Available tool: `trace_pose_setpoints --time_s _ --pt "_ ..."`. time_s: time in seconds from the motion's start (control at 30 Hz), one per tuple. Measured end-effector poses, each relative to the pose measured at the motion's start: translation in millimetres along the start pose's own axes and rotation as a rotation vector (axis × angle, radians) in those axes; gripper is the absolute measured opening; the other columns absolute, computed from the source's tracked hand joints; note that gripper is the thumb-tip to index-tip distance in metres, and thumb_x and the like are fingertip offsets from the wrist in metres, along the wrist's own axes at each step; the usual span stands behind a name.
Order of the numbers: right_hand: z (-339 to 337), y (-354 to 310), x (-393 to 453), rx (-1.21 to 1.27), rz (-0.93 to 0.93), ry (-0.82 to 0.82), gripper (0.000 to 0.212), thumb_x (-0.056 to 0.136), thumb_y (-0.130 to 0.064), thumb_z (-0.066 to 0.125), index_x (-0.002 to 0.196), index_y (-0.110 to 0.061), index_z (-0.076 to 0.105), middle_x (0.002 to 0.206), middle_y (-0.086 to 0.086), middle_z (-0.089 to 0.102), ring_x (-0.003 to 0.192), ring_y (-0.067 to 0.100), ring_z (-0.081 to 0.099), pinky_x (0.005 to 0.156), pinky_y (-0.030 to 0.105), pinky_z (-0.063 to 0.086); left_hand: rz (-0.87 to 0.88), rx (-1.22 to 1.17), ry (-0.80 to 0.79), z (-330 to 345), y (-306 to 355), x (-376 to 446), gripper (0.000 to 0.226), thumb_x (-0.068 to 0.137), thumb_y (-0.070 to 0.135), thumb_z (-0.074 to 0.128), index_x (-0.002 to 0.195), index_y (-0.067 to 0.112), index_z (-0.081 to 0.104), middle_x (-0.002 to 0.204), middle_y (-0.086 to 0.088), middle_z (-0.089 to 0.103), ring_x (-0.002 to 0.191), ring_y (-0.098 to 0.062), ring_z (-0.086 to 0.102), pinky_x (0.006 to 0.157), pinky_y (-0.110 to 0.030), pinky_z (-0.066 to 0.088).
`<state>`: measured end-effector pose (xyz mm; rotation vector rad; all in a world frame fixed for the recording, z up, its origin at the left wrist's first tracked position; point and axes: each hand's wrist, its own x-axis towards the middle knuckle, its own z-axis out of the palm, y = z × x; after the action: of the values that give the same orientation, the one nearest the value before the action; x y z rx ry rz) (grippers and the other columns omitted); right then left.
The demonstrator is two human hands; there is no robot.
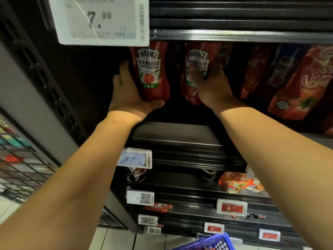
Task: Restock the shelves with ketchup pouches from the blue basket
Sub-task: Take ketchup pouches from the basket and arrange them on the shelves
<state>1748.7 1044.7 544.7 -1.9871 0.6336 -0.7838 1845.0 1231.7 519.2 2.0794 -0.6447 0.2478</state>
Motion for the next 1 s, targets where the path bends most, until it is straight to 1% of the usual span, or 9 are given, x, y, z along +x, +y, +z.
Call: trace_pose_setpoints --time_s 0.07,0.2,0.4,0.5,0.6,0.67,0.77,0.87,1.0 --pt "0 5 -4 -0.078 -0.020 0.000 0.058 0.094 -0.050 0.064 0.136 -0.012 0.049 0.133 0.005 0.062 0.123 0.024 0.060 0.097 0.023 0.044 0.055 0.081 0.123 4 10 -13 0.130 0.054 0.038 0.096 0.157 0.021 0.018 0.142 -0.014 0.038 0.129 -0.028 0.047 0.100 -0.028 0.036" --pt "-6 19 -16 -0.143 -0.064 0.018 0.065 0.088 -0.043 0.072 0.141 -0.019 0.042 0.132 -0.003 0.063 0.115 0.011 0.060 0.075 0.003 0.039 0.007 0.158 0.160 22 25 -12 0.125 0.063 0.041 0.092 0.159 0.025 0.013 0.142 -0.018 0.037 0.128 -0.040 0.048 0.102 -0.048 0.046" --pt "-18 24 -4 -0.199 -0.050 0.157 0.057 0.089 -0.036 0.073 0.136 -0.012 0.050 0.130 0.006 0.066 0.120 0.026 0.062 0.083 0.018 0.039 -0.061 0.161 0.076 32 14 23 0.110 0.080 0.028 0.082 0.160 0.025 0.008 0.151 -0.021 0.028 0.135 -0.041 0.041 0.110 -0.048 0.038" --pt "-14 27 4 -0.275 -0.055 0.168 0.058 0.090 -0.040 0.071 0.135 -0.010 0.052 0.130 0.010 0.065 0.120 0.031 0.061 0.084 0.021 0.039 -0.062 0.159 0.092 35 10 34 0.106 0.080 0.031 0.082 0.160 0.023 0.013 0.152 -0.022 0.028 0.135 -0.042 0.040 0.111 -0.048 0.037" --pt "-4 28 15 -0.312 -0.073 0.136 0.062 0.092 -0.047 0.066 0.137 -0.009 0.050 0.138 0.014 0.058 0.126 0.033 0.055 0.100 0.031 0.047 -0.060 0.160 0.076 39 6 41 0.099 0.082 0.038 0.077 0.159 0.019 0.018 0.149 -0.024 0.032 0.133 -0.046 0.042 0.112 -0.049 0.037" --pt "4 27 21 -0.346 -0.062 0.141 0.063 0.091 -0.051 0.066 0.135 -0.009 0.051 0.141 0.015 0.053 0.127 0.035 0.053 0.102 0.035 0.046 -0.067 0.175 0.068 39 1 47 0.095 0.082 0.043 0.077 0.157 0.018 0.023 0.147 -0.024 0.038 0.130 -0.046 0.045 0.108 -0.046 0.040" --pt "21 21 30 -0.314 -0.062 0.122 0.065 0.090 -0.050 0.069 0.138 -0.011 0.049 0.138 0.011 0.057 0.127 0.029 0.055 0.094 0.026 0.043 -0.074 0.182 0.080 40 -5 56 0.095 0.079 0.050 0.078 0.154 0.020 0.027 0.147 -0.022 0.039 0.128 -0.043 0.049 0.103 -0.043 0.044" --pt "36 13 38 -0.315 -0.095 0.104 0.067 0.091 -0.047 0.069 0.143 -0.011 0.046 0.140 0.009 0.058 0.130 0.027 0.053 0.096 0.022 0.040 -0.076 0.204 0.078 43 -8 61 0.094 0.080 0.053 0.076 0.153 0.020 0.028 0.147 -0.019 0.042 0.128 -0.040 0.051 0.100 -0.042 0.046" --pt "49 15 31 -0.236 -0.135 0.041 0.057 0.091 -0.031 0.073 0.140 -0.011 0.052 0.138 0.008 0.060 0.129 0.024 0.055 0.088 0.009 0.032 -0.067 0.219 0.062 43 -10 62 0.089 0.083 0.047 0.075 0.153 0.017 0.030 0.147 -0.019 0.043 0.129 -0.039 0.050 0.101 -0.043 0.046"
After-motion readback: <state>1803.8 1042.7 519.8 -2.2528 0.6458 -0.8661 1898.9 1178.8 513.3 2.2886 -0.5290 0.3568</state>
